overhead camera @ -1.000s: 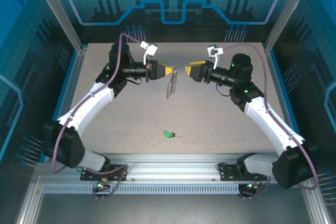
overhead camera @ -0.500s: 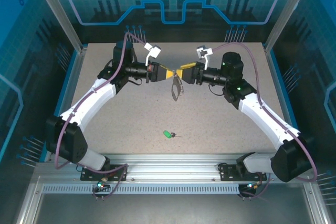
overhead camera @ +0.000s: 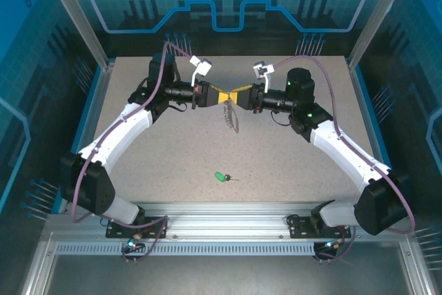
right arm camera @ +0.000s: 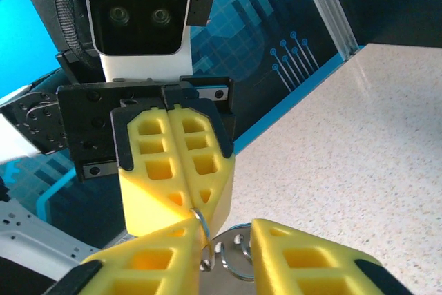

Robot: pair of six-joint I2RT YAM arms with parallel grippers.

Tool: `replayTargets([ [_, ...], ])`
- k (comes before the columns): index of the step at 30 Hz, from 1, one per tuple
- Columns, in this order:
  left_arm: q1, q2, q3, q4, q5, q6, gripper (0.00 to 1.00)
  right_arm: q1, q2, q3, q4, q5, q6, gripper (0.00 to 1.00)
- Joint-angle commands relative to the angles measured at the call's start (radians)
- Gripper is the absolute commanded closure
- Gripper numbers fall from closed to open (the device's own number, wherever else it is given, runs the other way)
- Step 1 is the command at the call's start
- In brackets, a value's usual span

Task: Put the keys on the keyring

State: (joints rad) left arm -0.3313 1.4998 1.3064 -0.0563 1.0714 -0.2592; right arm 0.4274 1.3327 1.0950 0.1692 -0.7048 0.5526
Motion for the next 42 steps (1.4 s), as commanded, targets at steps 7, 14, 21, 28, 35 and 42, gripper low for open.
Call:
replayTargets([
  [7, -0.011, -0.003, 0.040, -0.001, 0.031, 0.014, 1.00, 0.011, 0.003, 0.021, -0.013, -0.023, -0.025, 1.00],
  [14, -0.009, -0.077, -0.040, 0.080, -0.185, -0.059, 0.40, 0.000, -0.026, -0.011, 0.051, 0.056, 0.008, 1.00],
  [21, -0.005, -0.161, -0.191, 0.303, -0.274, -0.211, 0.35, -0.002, -0.037, -0.029, 0.160, 0.086, 0.056, 1.00],
  [28, 0.011, -0.158, -0.282, 0.553, -0.286, -0.374, 0.40, 0.001, -0.048, -0.045, 0.249, 0.090, 0.105, 1.00],
  [35, 0.011, -0.095, -0.304, 0.771, -0.251, -0.523, 0.48, 0.014, -0.052, -0.045, 0.276, 0.088, 0.123, 1.00],
  [42, 0.011, -0.021, -0.314, 1.014, -0.226, -0.698, 0.55, 0.020, -0.052, -0.049, 0.287, 0.096, 0.133, 1.00],
])
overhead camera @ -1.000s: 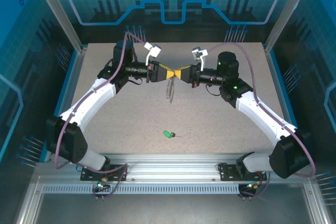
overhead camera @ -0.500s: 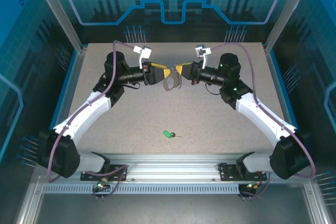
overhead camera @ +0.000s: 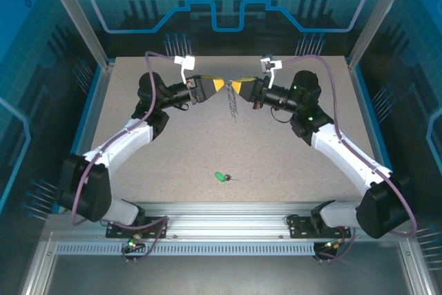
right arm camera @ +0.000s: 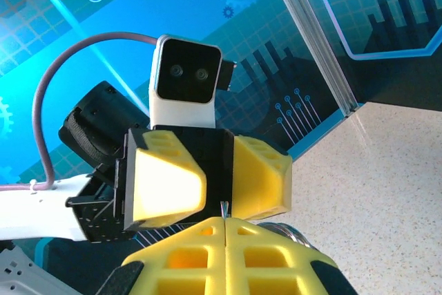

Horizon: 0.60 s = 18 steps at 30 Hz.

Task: Put the keys on the keyring

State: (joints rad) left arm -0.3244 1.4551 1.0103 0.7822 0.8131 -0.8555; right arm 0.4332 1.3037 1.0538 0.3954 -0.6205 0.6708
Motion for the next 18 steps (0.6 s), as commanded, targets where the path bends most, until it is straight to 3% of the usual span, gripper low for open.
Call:
replayTargets([
  [1, 0.004, 0.034, -0.020, 0.209, 0.035, -0.125, 0.55, 0.016, -0.024, -0.007, 0.063, 0.013, 0.016, 1.00],
  [8, 0.002, 0.076, -0.032, 0.334, 0.041, -0.218, 0.59, 0.017, -0.019, -0.003, 0.062, 0.030, 0.019, 1.00],
  [18, -0.011, 0.067, -0.042, 0.305, 0.038, -0.186, 0.63, 0.017, -0.005, 0.008, 0.056, 0.043, 0.026, 1.00],
])
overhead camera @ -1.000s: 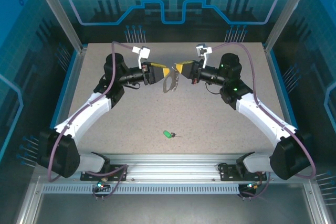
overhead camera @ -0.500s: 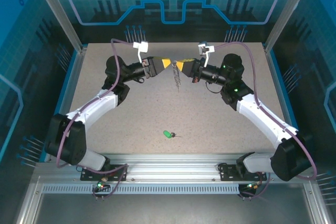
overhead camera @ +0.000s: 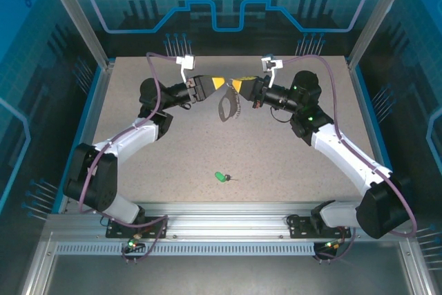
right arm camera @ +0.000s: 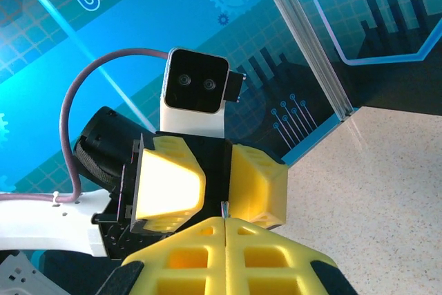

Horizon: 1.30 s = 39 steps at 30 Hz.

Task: Put the keys on the keyring

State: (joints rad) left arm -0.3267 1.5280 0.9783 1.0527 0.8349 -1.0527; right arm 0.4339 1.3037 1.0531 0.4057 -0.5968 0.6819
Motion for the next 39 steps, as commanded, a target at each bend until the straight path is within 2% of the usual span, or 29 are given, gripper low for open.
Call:
replayTargets([
  [1, -0.011, -0.009, -0.009, 0.023, 0.016, 0.022, 0.64, 0.017, -0.006, 0.010, 0.047, 0.020, 0.013, 1.00],
  [23, -0.046, -0.015, 0.005, -0.059, 0.014, 0.092, 0.74, 0.017, 0.013, 0.010, 0.039, 0.024, 0.019, 1.00],
  [39, -0.052, -0.014, 0.013, -0.060, 0.005, 0.097, 0.75, 0.017, 0.018, 0.009, 0.025, 0.020, 0.011, 1.00],
])
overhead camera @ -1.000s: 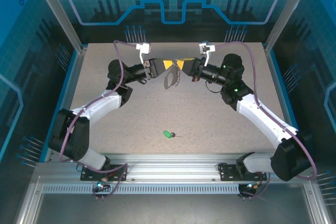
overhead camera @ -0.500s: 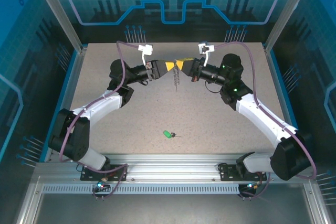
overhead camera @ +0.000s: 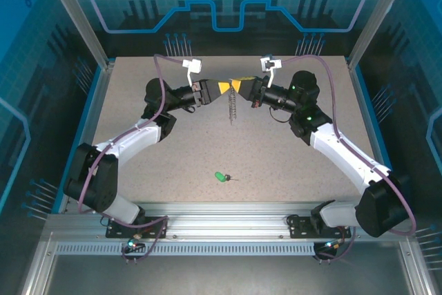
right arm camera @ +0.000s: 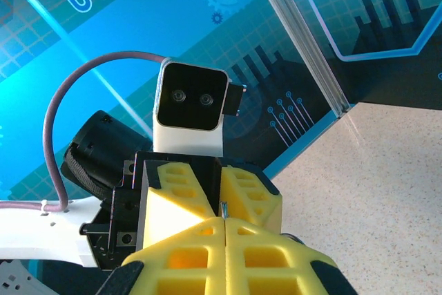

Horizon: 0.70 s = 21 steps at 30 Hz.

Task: Put the keys on the keyring

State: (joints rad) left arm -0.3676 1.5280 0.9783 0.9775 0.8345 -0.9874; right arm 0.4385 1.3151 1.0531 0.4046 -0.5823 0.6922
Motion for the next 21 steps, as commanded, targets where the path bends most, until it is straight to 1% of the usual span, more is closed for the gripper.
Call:
replayTargets([
  [1, -0.010, -0.014, 0.013, 0.015, 0.003, 0.033, 0.75, 0.013, 0.008, 0.009, 0.026, 0.006, 0.000, 1.00],
  [5, -0.011, -0.013, 0.014, 0.015, -0.006, 0.032, 0.70, 0.014, 0.007, 0.006, 0.023, 0.006, -0.001, 1.00],
  [9, -0.012, -0.011, 0.014, 0.017, -0.007, 0.032, 0.71, 0.014, 0.008, 0.004, 0.022, 0.006, -0.003, 1.00],
  [12, -0.013, -0.011, 0.014, 0.019, -0.010, 0.035, 0.75, 0.014, 0.007, 0.005, 0.022, 0.006, -0.004, 1.00],
  [16, -0.014, -0.011, 0.011, 0.026, -0.023, 0.033, 0.76, 0.014, 0.010, 0.003, 0.022, 0.004, -0.004, 1.00],
  [18, -0.014, -0.009, 0.013, 0.032, -0.027, 0.032, 0.75, 0.016, 0.010, 0.002, 0.022, 0.004, -0.004, 1.00],
  [21, -0.014, -0.009, 0.011, 0.037, -0.038, 0.028, 0.71, 0.016, 0.010, 0.000, 0.022, 0.006, -0.004, 1.00],
])
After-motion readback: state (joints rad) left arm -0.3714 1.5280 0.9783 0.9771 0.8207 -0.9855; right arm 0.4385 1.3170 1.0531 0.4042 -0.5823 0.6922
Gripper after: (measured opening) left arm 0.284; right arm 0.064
